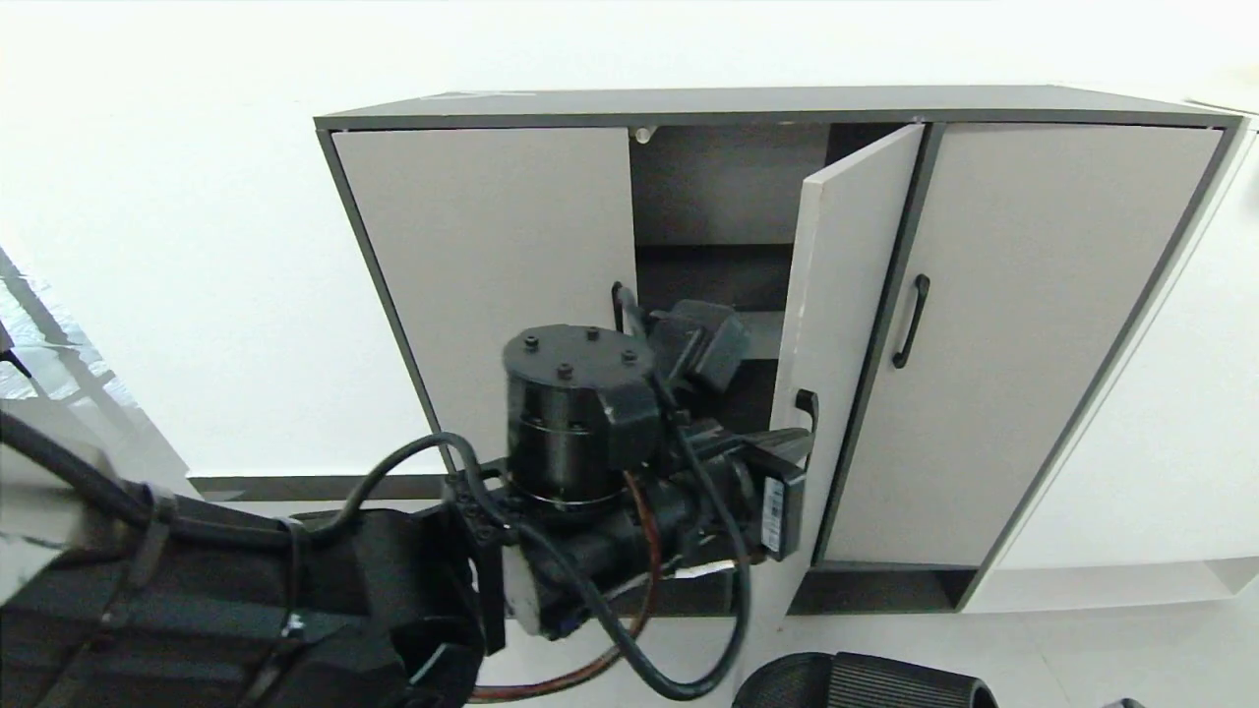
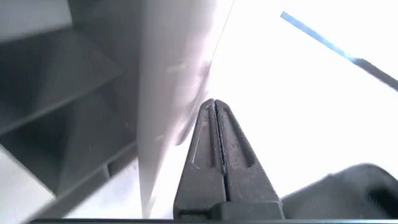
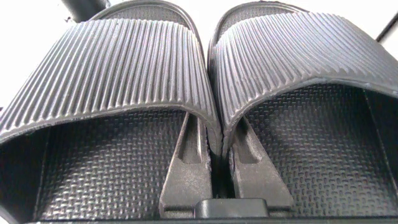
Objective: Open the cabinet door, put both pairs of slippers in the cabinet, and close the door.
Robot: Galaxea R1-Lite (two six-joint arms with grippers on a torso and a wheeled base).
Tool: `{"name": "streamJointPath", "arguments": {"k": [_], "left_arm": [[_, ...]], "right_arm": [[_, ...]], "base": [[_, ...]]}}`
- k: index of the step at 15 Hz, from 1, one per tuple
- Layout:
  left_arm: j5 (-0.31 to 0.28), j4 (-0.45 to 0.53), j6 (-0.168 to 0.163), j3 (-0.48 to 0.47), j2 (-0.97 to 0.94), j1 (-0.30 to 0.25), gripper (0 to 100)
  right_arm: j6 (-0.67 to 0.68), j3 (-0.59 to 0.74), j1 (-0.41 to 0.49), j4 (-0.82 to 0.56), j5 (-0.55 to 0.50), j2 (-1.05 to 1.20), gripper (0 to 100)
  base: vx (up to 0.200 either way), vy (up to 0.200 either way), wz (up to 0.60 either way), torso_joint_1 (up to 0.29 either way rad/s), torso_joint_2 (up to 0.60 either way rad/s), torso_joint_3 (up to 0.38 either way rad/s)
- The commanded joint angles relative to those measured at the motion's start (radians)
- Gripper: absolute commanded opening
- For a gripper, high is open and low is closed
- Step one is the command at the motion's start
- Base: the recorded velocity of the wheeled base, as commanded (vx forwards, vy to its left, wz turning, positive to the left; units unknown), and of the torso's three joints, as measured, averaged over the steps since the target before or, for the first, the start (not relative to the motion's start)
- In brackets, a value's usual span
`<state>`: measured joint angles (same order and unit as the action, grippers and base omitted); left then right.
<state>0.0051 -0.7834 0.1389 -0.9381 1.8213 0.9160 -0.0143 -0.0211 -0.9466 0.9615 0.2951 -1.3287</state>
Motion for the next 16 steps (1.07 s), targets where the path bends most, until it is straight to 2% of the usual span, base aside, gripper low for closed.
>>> {"name": "streamJointPath", "arguments": {"k": [1,3,4,5,6,7,8,9,11,13,14,16], "left_arm": [[0.093,-0.060,-0.012,-0.105,0.121,0.058,0],[0.138,-0.108,-0.012,-0.071,0.053,0.026,0],[0.136,-0.100,-0.032,-0.024,-0.028,-0.002,0],[0.127,-0.065,-0.075,0.013,-0.108,-0.046,0],[0.105,-0.011,-0.087,0.016,-0.131,-0.092,0],[0.099,0.042,-0.087,-0.005,-0.125,-0.147,0],[0.099,0.056,-0.079,-0.044,-0.074,-0.190,0],[0.099,0.050,-0.073,-0.070,-0.036,-0.209,0],[0.098,0.004,-0.051,-0.197,0.142,-0.266,0],[0.087,-0.048,-0.051,-0.238,0.237,-0.275,0],[0.038,-0.057,-0.047,-0.231,0.247,-0.276,0],[0.032,-0.054,-0.015,-0.238,0.248,-0.275,0]], "right_arm": [[-0.001,0.001,0.008,0.000,0.001,-0.007,0],[-0.001,0.003,0.014,0.000,-0.001,-0.007,0],[-0.001,0.003,0.015,0.000,-0.001,-0.007,0],[-0.001,0.003,0.015,0.000,-0.001,-0.007,0],[-0.001,0.001,0.015,0.000,-0.001,-0.007,0],[-0.003,0.001,0.015,0.000,-0.001,-0.006,0],[-0.003,0.001,0.015,0.000,-0.001,-0.006,0],[-0.003,0.001,0.015,0.000,-0.001,-0.004,0],[-0.003,0.003,0.015,0.000,-0.001,0.003,0],[0.000,-0.014,0.023,0.000,-0.002,0.002,0],[0.030,-0.054,0.043,0.000,-0.002,-0.015,0],[0.048,-0.091,0.046,0.016,-0.001,-0.052,0]], "base": [[-0.200,0.000,0.00,0.002,-0.01,0.002],[-0.100,0.000,0.00,-0.001,0.00,-0.001],[0.000,0.000,0.00,0.000,0.00,0.000],[0.000,0.000,0.00,0.000,0.00,0.000],[0.000,0.000,0.00,0.000,0.00,0.000],[0.000,0.000,0.00,0.000,0.00,0.000],[0.000,0.000,0.00,0.000,0.00,0.000],[0.000,0.000,0.00,0.000,0.00,0.000],[0.000,0.000,0.00,0.000,0.00,0.000],[0.000,0.000,0.00,0.000,0.00,0.000],[0.000,0.000,0.00,0.000,0.00,0.000],[0.000,0.000,0.00,0.000,0.00,0.000]]}}
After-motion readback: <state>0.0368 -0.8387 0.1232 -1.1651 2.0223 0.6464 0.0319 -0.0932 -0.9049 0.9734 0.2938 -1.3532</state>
